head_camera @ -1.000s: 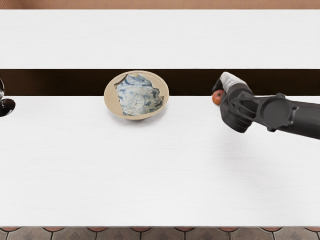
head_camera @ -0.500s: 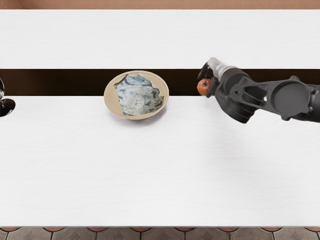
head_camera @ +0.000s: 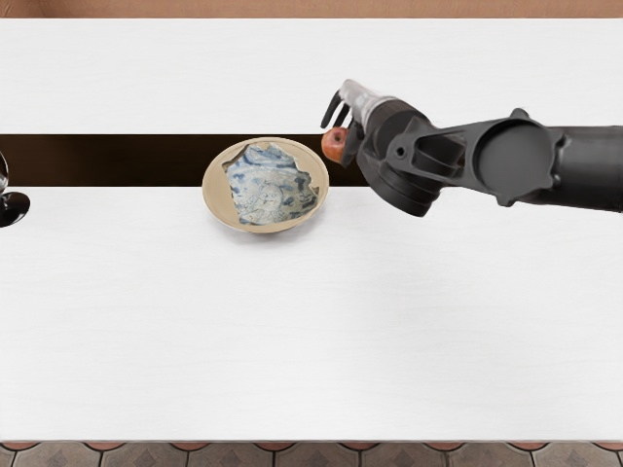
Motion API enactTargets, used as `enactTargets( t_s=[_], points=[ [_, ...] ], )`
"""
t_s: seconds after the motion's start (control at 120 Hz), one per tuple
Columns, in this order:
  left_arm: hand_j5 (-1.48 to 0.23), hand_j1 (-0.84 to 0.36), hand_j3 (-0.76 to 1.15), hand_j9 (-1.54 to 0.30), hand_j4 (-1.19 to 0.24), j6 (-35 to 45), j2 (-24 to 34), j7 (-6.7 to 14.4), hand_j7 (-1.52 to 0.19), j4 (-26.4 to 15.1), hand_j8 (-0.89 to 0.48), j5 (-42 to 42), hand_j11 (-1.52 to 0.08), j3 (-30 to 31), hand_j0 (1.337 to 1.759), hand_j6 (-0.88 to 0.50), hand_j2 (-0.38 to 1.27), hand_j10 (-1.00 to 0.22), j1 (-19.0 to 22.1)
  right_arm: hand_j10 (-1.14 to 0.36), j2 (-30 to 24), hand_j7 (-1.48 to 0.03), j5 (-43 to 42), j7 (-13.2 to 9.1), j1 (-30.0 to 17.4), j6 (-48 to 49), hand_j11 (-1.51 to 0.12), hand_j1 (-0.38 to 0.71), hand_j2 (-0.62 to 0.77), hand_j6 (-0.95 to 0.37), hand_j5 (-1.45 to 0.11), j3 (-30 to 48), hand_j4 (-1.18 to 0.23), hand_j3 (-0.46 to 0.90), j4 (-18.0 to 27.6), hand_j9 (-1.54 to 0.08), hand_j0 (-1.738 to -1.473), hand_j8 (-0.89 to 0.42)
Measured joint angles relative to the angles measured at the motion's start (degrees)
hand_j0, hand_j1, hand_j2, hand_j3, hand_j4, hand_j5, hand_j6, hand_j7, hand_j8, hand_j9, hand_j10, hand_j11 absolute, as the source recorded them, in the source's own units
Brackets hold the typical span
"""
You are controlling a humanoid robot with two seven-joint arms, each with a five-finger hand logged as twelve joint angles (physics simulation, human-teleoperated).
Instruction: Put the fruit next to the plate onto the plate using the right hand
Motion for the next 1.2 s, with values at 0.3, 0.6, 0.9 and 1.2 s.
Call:
enactTargets(
  t_s=[0.3,0.6,0.9,1.2],
  points=[
    [0.00,0.35,0.00,0.00,0.00,0.0,0.0,0.0,0.00,0.0,0.00,0.0,0.00,0.0,1.658,0.00,0.00,0.00,0.0,-0.62,8.0,-0.84,0.5,0.0,0.2,3.8,-0.88,0.30,0.32,-0.51,-0.88,0.4,-0.62,0.00,-14.4,-0.88,-1.658,-0.50],
    [0.00,0.35,0.00,0.00,0.00,0.0,0.0,0.0,0.00,0.0,0.00,0.0,0.00,0.0,1.658,0.00,0.00,0.00,0.0,-0.63,8.7,-0.84,2.5,0.0,0.2,8.7,-0.87,0.30,0.27,-0.48,-0.87,1.2,-0.63,0.00,-19.9,-0.87,-1.658,-0.48],
    [0.00,0.35,0.00,0.00,0.00,0.0,0.0,0.0,0.00,0.0,0.00,0.0,0.00,0.0,1.658,0.00,0.00,0.00,0.0,-0.65,8.8,-0.87,3.2,0.0,-0.2,9.5,-0.90,0.30,0.29,-0.48,-0.90,2.4,-0.64,0.00,-16.8,-0.89,-1.658,-0.47],
    [0.00,0.35,0.00,0.00,0.00,0.0,0.0,0.0,0.00,0.0,0.00,0.0,0.00,0.0,1.658,0.00,0.00,0.00,0.2,-0.66,8.8,-0.89,3.3,0.0,-0.7,9.5,-0.93,0.32,0.35,-0.48,-0.93,3.1,-0.66,0.00,-11.4,-0.92,-1.658,-0.47]
  ],
)
